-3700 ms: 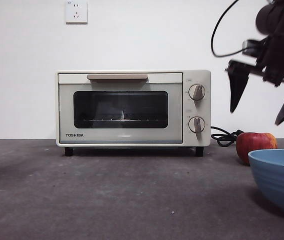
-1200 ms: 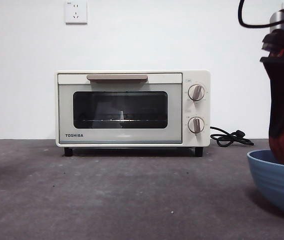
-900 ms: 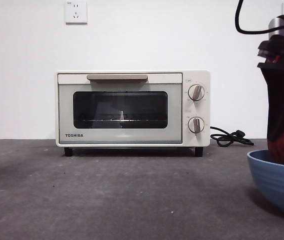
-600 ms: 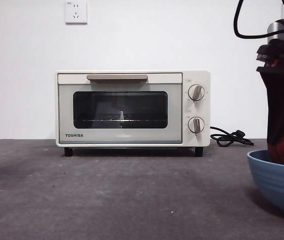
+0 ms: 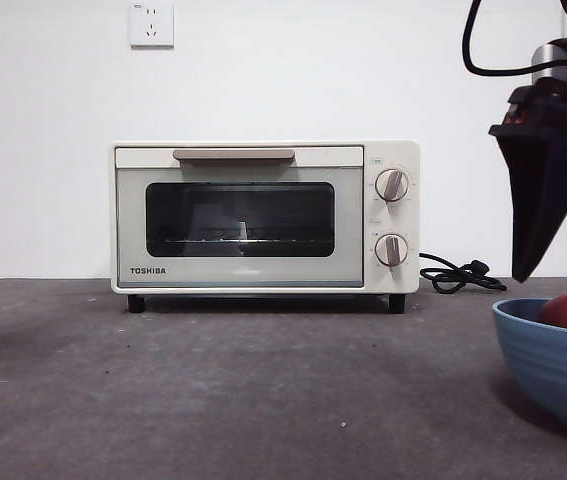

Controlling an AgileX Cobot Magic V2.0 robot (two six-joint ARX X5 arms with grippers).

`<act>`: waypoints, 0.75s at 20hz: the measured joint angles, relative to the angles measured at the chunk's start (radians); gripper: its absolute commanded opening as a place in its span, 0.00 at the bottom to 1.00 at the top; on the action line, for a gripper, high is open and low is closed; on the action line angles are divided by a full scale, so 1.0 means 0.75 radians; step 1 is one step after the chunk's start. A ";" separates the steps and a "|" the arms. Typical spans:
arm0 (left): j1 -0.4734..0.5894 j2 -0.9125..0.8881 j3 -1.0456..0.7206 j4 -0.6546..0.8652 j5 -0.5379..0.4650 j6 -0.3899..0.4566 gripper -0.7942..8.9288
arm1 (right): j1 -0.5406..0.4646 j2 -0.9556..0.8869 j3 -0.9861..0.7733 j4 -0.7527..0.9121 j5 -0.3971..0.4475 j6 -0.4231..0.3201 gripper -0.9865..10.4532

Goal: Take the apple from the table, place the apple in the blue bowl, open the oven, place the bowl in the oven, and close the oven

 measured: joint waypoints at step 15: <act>-0.150 0.711 0.752 0.081 0.136 -0.010 0.08 | 0.000 -0.401 0.239 -0.176 0.039 0.035 0.08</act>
